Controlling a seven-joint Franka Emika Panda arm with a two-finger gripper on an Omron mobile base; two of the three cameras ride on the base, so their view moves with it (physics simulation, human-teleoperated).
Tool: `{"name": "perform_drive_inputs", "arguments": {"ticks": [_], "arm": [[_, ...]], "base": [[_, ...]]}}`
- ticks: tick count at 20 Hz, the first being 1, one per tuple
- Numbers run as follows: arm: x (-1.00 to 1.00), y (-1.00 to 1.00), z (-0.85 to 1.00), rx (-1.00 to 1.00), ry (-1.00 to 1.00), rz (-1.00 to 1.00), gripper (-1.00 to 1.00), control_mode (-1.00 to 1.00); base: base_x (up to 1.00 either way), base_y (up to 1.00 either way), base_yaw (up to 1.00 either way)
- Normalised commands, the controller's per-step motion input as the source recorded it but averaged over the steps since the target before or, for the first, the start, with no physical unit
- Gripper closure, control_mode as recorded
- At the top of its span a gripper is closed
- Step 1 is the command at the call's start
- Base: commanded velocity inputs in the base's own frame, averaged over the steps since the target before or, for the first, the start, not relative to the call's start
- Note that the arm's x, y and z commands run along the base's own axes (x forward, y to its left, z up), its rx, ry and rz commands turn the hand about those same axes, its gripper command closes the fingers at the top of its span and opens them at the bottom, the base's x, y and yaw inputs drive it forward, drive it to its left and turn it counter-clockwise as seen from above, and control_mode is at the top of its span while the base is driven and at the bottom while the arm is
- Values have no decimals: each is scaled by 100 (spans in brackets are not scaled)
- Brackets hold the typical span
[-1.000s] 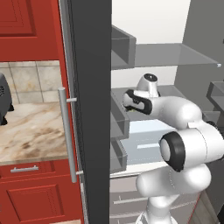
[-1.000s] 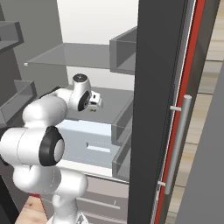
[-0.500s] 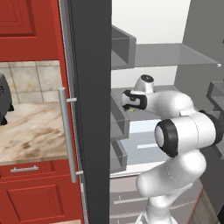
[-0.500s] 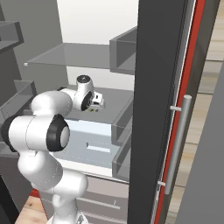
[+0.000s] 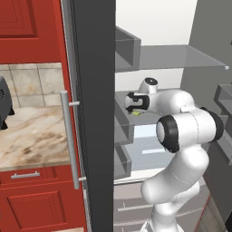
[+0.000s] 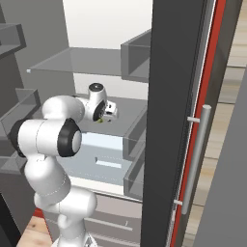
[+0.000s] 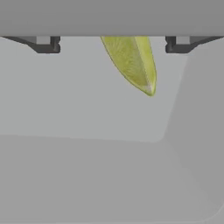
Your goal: Grab the lemon wedge and garlic from the fridge, place them in the blender, close the lid, and turn on the blender to create a marinade.
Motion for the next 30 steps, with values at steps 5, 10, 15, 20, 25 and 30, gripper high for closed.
{"name": "perform_drive_inputs", "arguments": {"ticks": [5, 10, 15, 20, 25, 30], "arm": [[-37, -5, -71, 0, 0, 0, 100, -100], [-1, -4, -42, -1, -3, 0, 100, -100], [-31, 0, -19, -1, -4, 0, 100, -100], [-97, 0, -11, 0, -11, 0, 100, -100], [-100, 0, 31, 0, -22, -9, 100, -100], [-100, 18, 100, -4, -14, -13, 100, -100]], "base": [[0, 0, 0], [0, 0, 0], [0, 0, 0], [0, 0, 0], [0, 0, 0], [0, 0, 0]]}}
